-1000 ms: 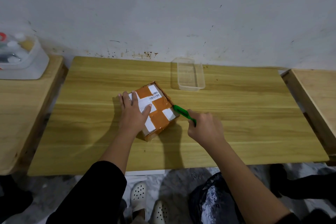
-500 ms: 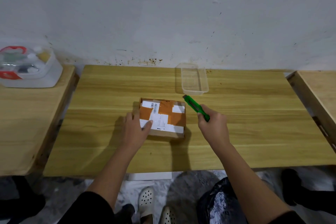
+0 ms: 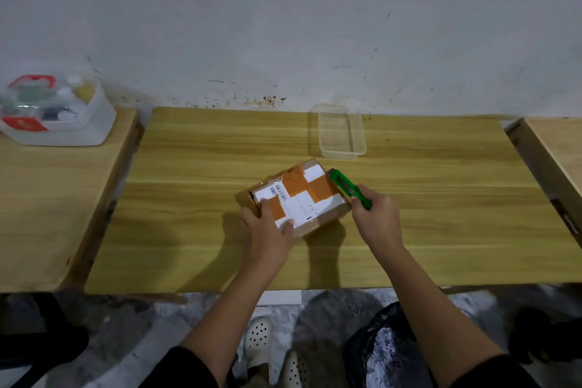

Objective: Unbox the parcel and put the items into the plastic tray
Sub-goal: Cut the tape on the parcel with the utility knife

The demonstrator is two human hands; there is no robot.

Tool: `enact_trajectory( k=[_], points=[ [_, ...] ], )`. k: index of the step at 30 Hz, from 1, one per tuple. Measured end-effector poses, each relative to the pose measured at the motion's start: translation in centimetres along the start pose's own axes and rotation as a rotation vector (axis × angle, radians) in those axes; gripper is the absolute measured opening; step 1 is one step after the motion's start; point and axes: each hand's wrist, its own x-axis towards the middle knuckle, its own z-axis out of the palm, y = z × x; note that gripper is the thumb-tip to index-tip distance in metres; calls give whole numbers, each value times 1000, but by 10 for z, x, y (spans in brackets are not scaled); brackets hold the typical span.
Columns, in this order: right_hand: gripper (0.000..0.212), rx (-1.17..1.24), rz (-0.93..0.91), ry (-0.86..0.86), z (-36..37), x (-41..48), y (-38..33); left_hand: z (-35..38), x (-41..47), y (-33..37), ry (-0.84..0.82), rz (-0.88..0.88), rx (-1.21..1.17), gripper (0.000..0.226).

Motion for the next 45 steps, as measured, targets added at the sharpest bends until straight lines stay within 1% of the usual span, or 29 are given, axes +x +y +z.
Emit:
enact_trajectory(
  k=[2,5,7,9,18,21,27,30,34,38,42,45],
  points=[
    [39,-12,-1,3,-3,1,2,-7,15,-3,-8,97,104,79],
    [39,-43,4,-3,-6,2,5,-23,39,0,-153,225,258,94],
    [40,-80,-9,-17,-8,3,5,-30,47,1,-239,263,320,98],
    [39,-118,-24,-36,-8,6,6,-31,49,-1,-273,257,299,98],
    [38,-208,-96,-56,-5,18,-2,-20,44,-6,-154,279,265,86],
    [38,-225,-121,-58,-6,18,-3,-17,42,-5,-115,280,249,84],
    [37,-278,-174,-59,-8,17,-8,-16,42,-6,-93,291,221,83],
    [33,-327,-186,-72,-8,18,-13,-12,41,-7,-60,277,208,84],
    [33,-401,-190,-107,-10,20,-22,2,36,-8,17,194,70,83],
    [35,-524,-210,-148,-14,25,-30,16,35,-9,51,123,-106,80],
    [32,-597,-230,-161,-19,22,-30,22,33,-7,33,69,-290,79],
    [30,-628,-231,-163,-22,17,-30,21,31,-3,12,6,-325,78]
  ],
)
